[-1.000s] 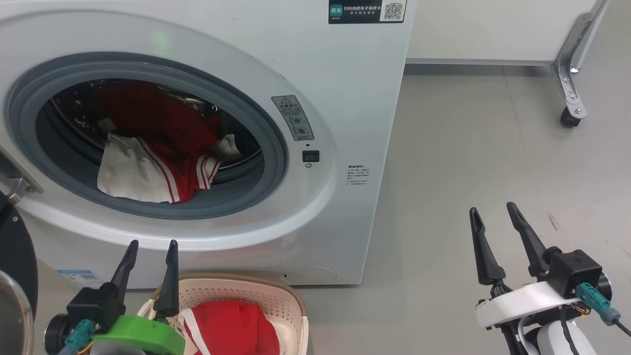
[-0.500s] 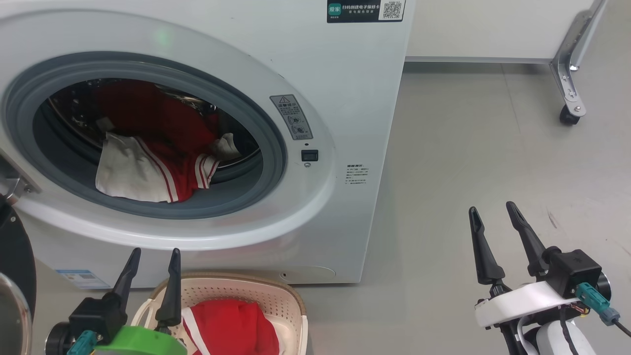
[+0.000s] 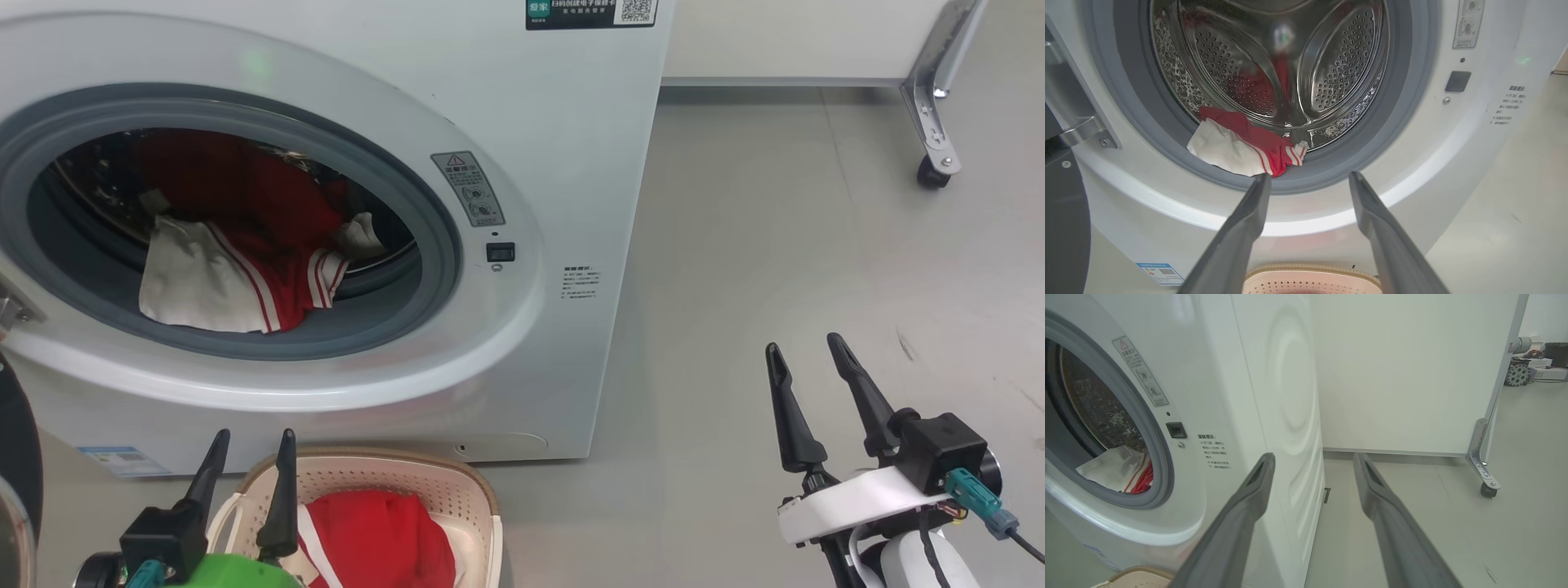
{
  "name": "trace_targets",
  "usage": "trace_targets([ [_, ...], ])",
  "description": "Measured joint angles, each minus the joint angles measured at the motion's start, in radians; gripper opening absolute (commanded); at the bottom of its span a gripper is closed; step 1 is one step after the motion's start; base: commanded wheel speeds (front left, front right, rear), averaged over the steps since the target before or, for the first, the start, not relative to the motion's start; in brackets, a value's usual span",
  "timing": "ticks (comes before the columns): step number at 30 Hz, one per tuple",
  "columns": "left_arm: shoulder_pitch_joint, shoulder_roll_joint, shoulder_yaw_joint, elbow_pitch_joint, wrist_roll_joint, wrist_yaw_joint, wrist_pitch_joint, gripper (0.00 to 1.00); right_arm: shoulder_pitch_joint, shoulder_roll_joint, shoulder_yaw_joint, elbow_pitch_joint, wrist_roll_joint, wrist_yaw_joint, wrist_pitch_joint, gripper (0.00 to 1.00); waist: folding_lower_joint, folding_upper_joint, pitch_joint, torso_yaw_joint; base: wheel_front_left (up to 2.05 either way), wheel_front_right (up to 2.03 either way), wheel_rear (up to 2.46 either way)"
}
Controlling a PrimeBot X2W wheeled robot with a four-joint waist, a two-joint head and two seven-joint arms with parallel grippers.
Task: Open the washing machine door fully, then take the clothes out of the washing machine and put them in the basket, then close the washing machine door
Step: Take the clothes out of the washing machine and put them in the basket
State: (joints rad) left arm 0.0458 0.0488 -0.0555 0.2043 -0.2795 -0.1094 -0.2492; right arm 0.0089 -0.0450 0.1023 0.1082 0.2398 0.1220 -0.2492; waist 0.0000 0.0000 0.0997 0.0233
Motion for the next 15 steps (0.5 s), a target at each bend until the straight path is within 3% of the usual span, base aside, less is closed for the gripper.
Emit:
trace_targets([
  [15,-0.084,0.024,0.03,0.035,0.021,0.071,0.104,1.0,-0.029,0.0,0.024,-0.022,0.005,0.0,0.0,1.0,0.0,0.0,0.101,-0.058,0.0,0.0,0.0],
])
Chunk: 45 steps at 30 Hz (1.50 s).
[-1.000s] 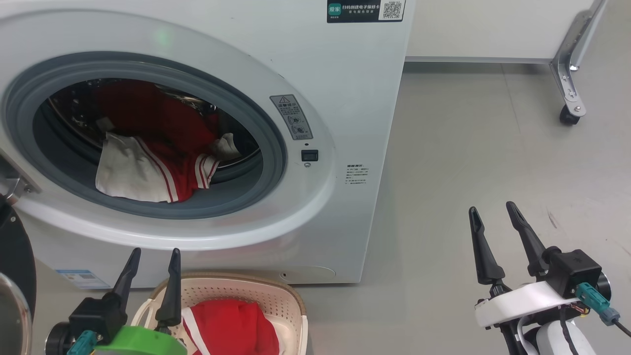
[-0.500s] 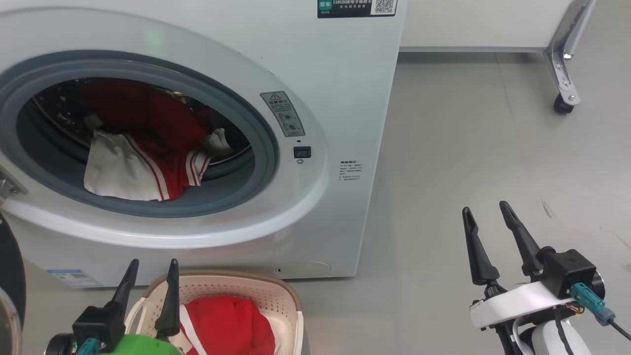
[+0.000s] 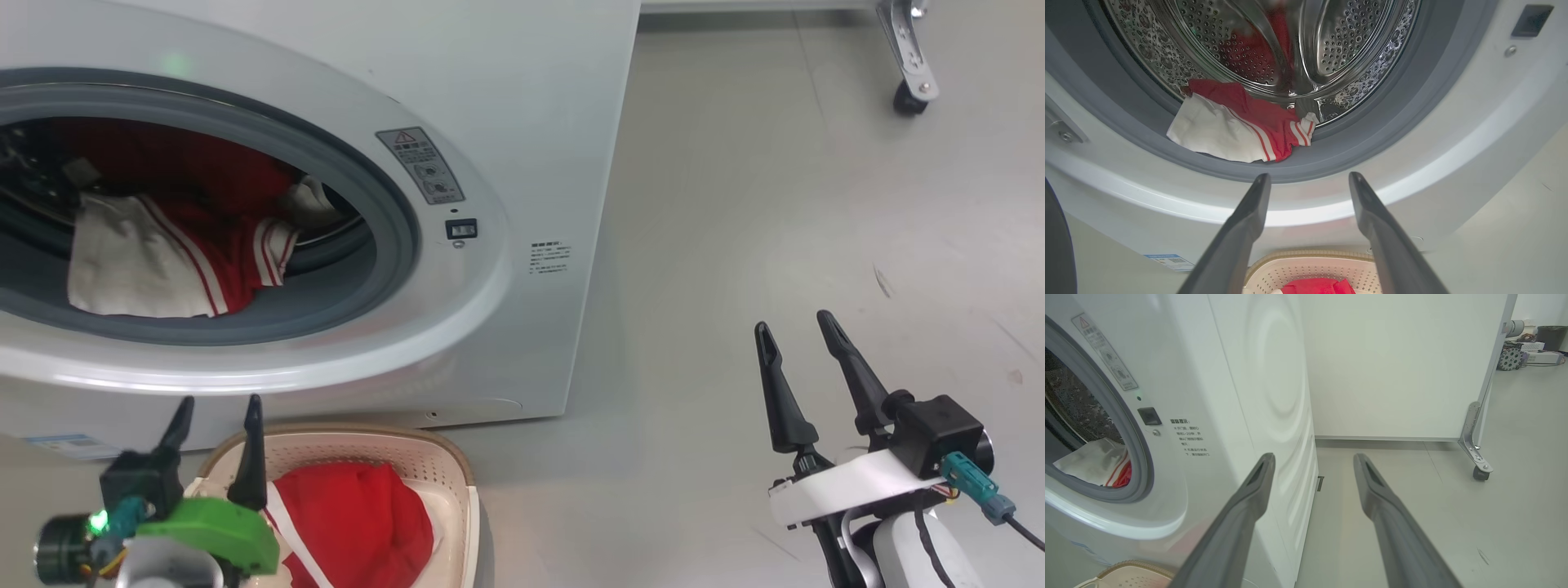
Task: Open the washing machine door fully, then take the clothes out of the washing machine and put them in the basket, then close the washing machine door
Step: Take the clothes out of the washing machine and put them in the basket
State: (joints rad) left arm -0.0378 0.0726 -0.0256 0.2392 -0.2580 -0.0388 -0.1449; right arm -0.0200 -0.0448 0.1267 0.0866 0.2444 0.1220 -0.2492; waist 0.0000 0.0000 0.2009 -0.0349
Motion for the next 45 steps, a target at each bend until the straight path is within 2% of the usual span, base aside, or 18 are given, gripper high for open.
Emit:
trace_targets([
  [9,-0.157,0.042,0.017,0.04,0.022,0.027,0.116,1.0,-0.042,0.0,0.009,-0.006,0.002,0.0,0.0,1.0,0.0,0.0,0.072,-0.057,0.0,0.0,0.0],
  [15,-0.248,0.062,0.026,0.086,0.032,0.061,0.204,1.0,-0.056,0.0,0.01,-0.006,0.003,0.0,0.0,1.0,0.0,0.0,0.113,-0.098,0.0,0.0,0.0],
  [24,-0.383,0.096,0.049,0.16,0.033,0.084,0.297,1.0,-0.067,0.0,0.019,-0.006,0.009,0.0,0.0,1.0,0.0,0.0,0.165,-0.138,0.0,0.0,0.0],
  [36,-0.496,0.162,0.073,0.294,0.062,0.111,0.404,1.0,-0.1,0.0,0.022,-0.017,0.012,0.0,0.0,1.0,0.0,0.0,0.223,-0.17,0.0,0.0,0.0],
  [45,-0.548,0.176,0.075,0.373,0.079,0.125,0.442,1.0,-0.119,0.0,0.02,-0.02,0.018,0.0,0.0,1.0,0.0,0.0,0.254,-0.176,0.0,0.0,0.0],
])
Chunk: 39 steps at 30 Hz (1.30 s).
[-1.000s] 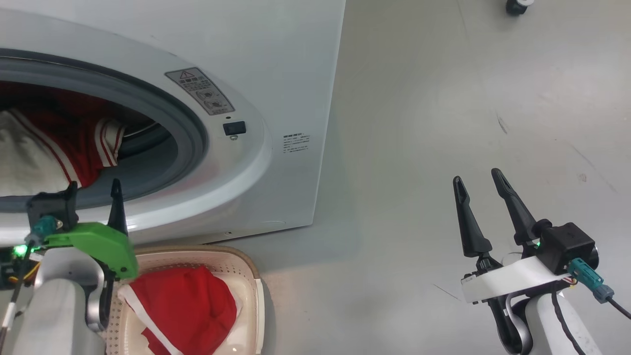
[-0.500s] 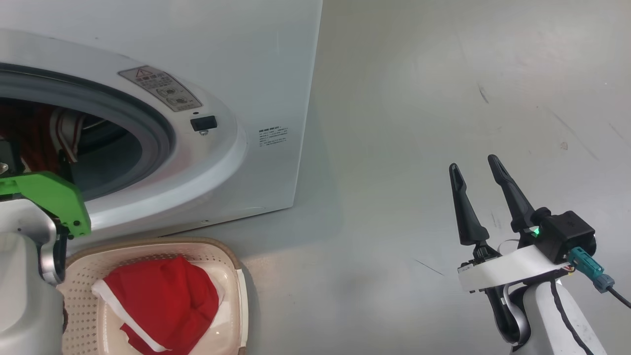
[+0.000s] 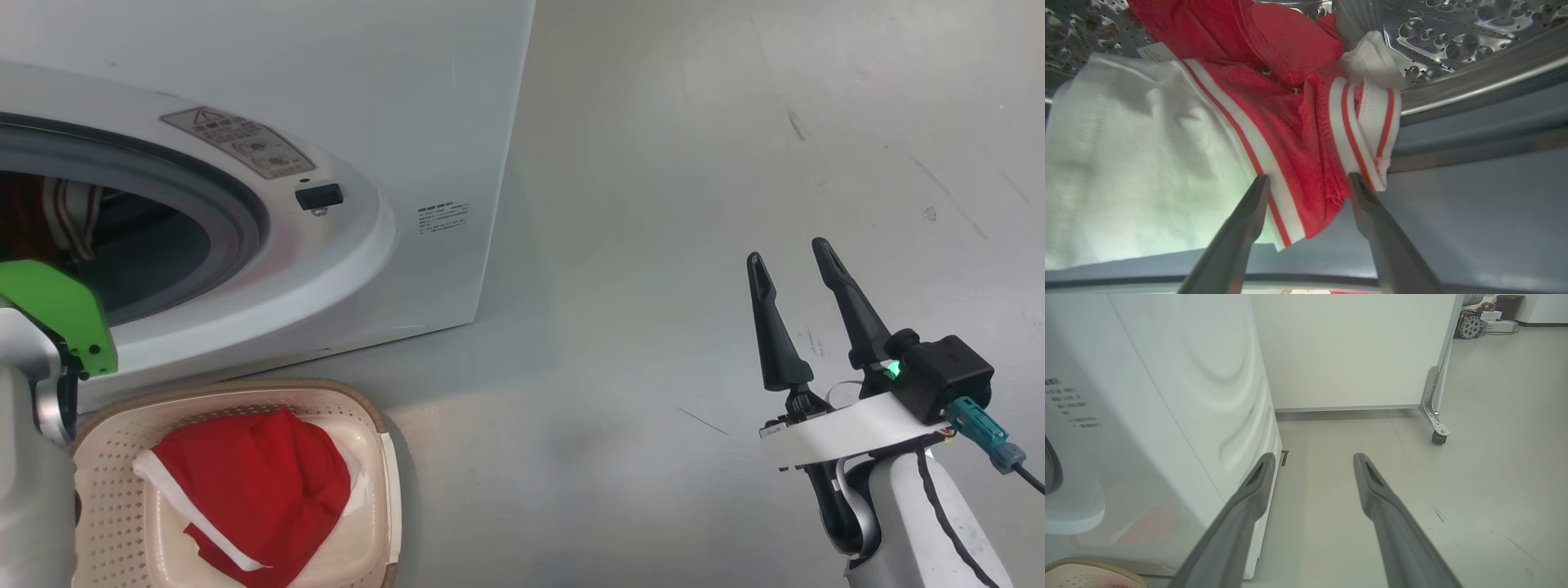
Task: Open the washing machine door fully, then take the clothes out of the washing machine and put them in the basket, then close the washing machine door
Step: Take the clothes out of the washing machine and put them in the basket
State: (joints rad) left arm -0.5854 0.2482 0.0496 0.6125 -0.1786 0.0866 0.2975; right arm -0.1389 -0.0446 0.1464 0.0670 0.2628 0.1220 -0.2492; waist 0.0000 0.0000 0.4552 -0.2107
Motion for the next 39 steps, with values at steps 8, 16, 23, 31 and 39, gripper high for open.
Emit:
trace_targets([
  [8,-0.058,0.016,0.019,0.061,0.011,0.009,0.026,1.0,-0.004,0.0,0.0,0.0,0.0,0.0,0.0,1.0,0.0,0.0,0.013,-0.004,0.0,0.0,0.0],
  [16,-0.093,0.008,0.029,0.109,-0.013,0.01,0.054,1.0,-0.014,0.0,0.001,0.002,0.0,0.0,0.0,1.0,0.0,0.0,0.019,-0.006,0.0,0.0,0.0],
  [23,-0.114,-0.006,0.045,0.138,-0.036,0.011,0.058,1.0,-0.019,0.0,0.001,0.002,0.0,0.0,0.0,1.0,0.0,0.0,0.021,-0.006,0.0,0.0,0.0],
  [31,-0.132,-0.011,0.044,0.165,-0.04,0.009,0.045,0.0,-0.021,0.0,0.0,0.004,0.0,0.0,0.0,1.0,0.0,0.0,0.02,-0.003,0.0,0.0,0.0],
  [39,-0.133,-0.027,0.019,0.184,-0.041,-0.027,-0.029,0.0,-0.023,0.0,-0.013,0.015,0.0,0.0,0.0,1.0,0.0,0.0,0.002,0.008,0.0,0.0,0.0],
])
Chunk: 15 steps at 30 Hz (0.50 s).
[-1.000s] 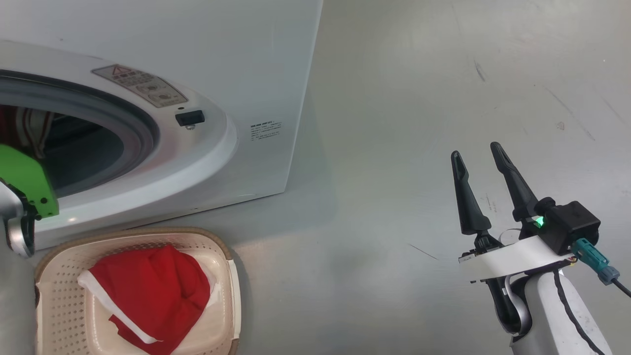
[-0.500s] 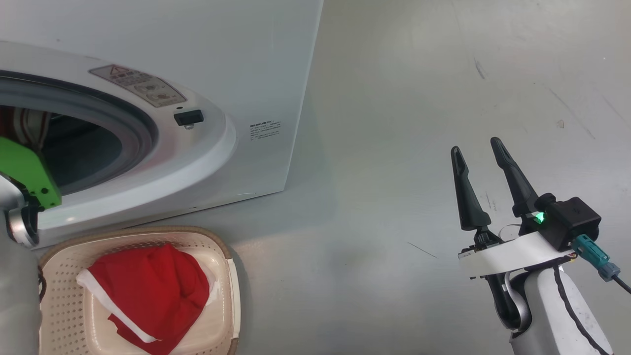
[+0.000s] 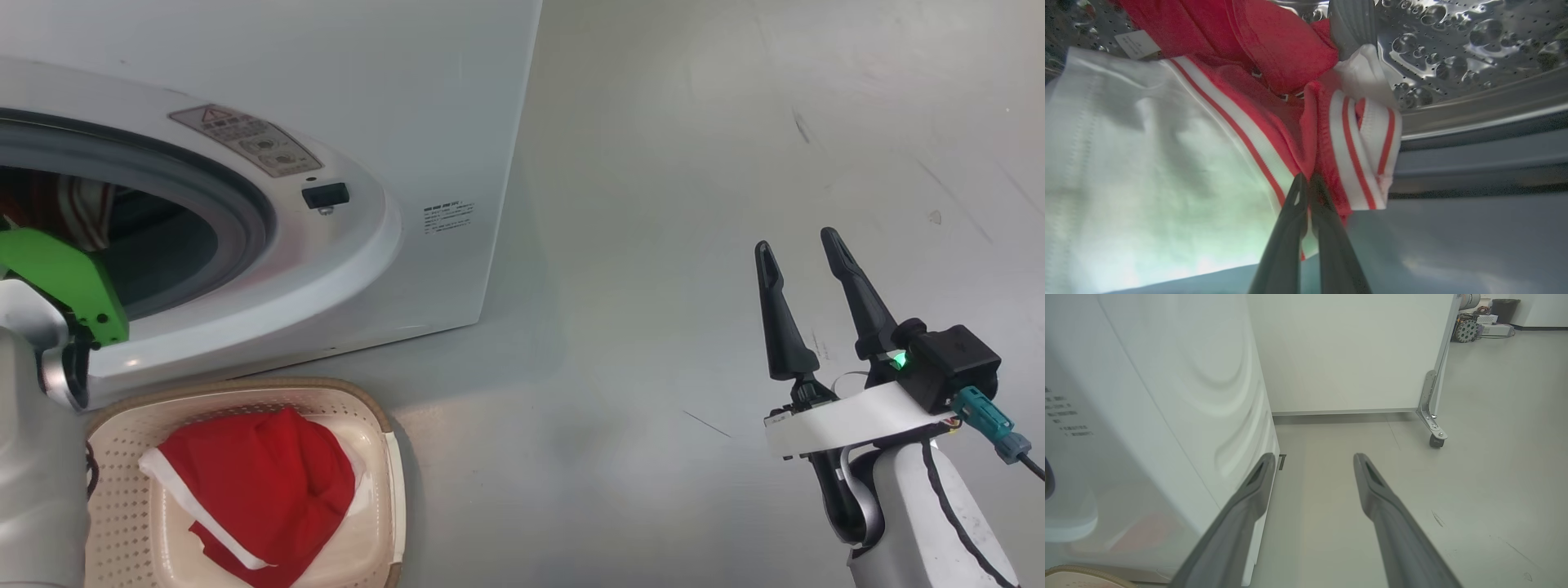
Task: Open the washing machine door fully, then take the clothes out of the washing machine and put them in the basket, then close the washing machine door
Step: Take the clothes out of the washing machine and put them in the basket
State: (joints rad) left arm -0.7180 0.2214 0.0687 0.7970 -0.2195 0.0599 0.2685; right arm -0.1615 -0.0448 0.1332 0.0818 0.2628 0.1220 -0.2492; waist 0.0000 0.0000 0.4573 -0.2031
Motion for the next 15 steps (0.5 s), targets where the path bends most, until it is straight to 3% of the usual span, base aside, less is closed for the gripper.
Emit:
trace_targets([
  [15,0.057,-0.05,-0.073,0.012,0.029,-0.066,-0.19,0.0,0.004,0.0,-0.006,0.019,-0.001,0.0,0.0,1.0,0.0,0.0,-0.089,0.058,0.0,0.0,0.0],
])
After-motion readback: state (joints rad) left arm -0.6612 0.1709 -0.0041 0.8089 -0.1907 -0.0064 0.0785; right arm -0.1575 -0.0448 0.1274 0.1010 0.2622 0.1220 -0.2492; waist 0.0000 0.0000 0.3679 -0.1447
